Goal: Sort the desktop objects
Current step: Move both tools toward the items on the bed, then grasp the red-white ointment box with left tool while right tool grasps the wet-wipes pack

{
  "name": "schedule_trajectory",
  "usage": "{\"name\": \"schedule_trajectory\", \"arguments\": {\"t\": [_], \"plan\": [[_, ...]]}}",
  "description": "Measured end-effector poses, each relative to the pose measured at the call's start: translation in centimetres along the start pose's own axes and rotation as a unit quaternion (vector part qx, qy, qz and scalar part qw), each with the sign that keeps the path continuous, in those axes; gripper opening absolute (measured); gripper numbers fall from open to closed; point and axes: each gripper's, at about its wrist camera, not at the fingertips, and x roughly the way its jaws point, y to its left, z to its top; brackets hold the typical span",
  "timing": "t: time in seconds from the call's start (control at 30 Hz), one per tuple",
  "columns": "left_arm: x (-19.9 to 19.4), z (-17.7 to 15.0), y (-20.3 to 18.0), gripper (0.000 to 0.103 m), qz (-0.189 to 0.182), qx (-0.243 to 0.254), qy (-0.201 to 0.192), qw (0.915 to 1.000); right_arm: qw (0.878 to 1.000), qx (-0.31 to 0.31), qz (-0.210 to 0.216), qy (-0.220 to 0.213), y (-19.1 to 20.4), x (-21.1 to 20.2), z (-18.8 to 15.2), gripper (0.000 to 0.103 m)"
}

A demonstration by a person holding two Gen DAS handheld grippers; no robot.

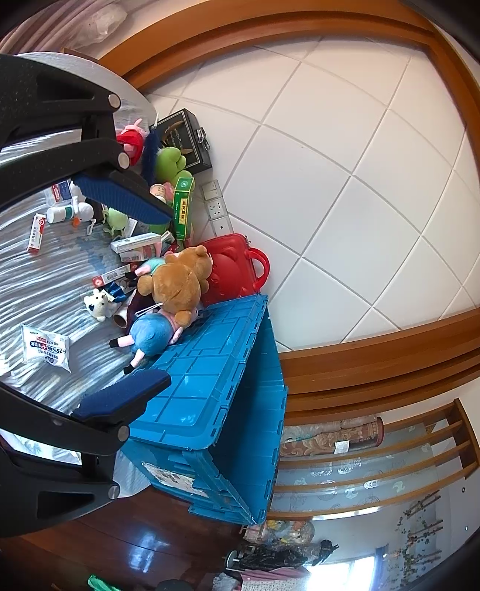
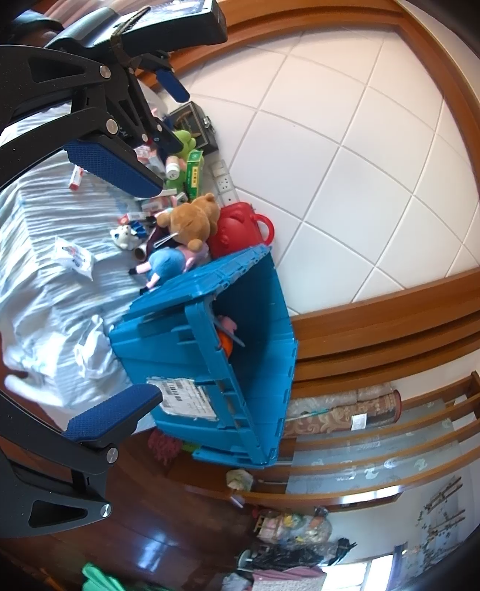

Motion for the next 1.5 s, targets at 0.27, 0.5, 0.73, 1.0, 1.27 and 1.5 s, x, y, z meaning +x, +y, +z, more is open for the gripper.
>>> {"name": "schedule_trajectory", "arguments": {"t": [0.27, 0.5, 0.73, 1.0, 1.27, 1.5], "plan": [[0.6, -0.3, -0.1, 0.081, 0.007, -0.005, 0.008, 0.9999, 1.000, 0.000, 0.009, 0.006, -0.4, 0.6, -0.1, 0.102], [1.7, -2.1, 2.3, 0.081, 0.039, -0.022, 0.023, 0.9987, 0.999, -0.012, 0.032, 0.025, -0.1, 2.0, -1.0, 0.102], [2.8, -7.8, 8.8, 0.081, 0.109, -0.037, 0.057, 0.9917, 0.995, -0.023, 0.060, 0.074, 0.4, 5.7, -3.4, 0.102], [6.3, -14.9, 15.0, 0.081, 0.095, -0.042, 0.150, 0.9832, 0.983, -0.051, 0.080, 0.160, 3.6, 13.0, -9.3, 0.102], [12.4, -20.1, 16.4, 0.081, -0.011, 0.022, 0.210, 0.9774, 0.964, -0.032, 0.065, 0.254, 5.6, 21.3, -13.9, 0.102], [18.1, -22.5, 16.8, 0.081, -0.063, 0.102, 0.244, 0.9625, 0.950, -0.007, 0.029, 0.310, 7.3, 26.7, -16.7, 0.102]]}}
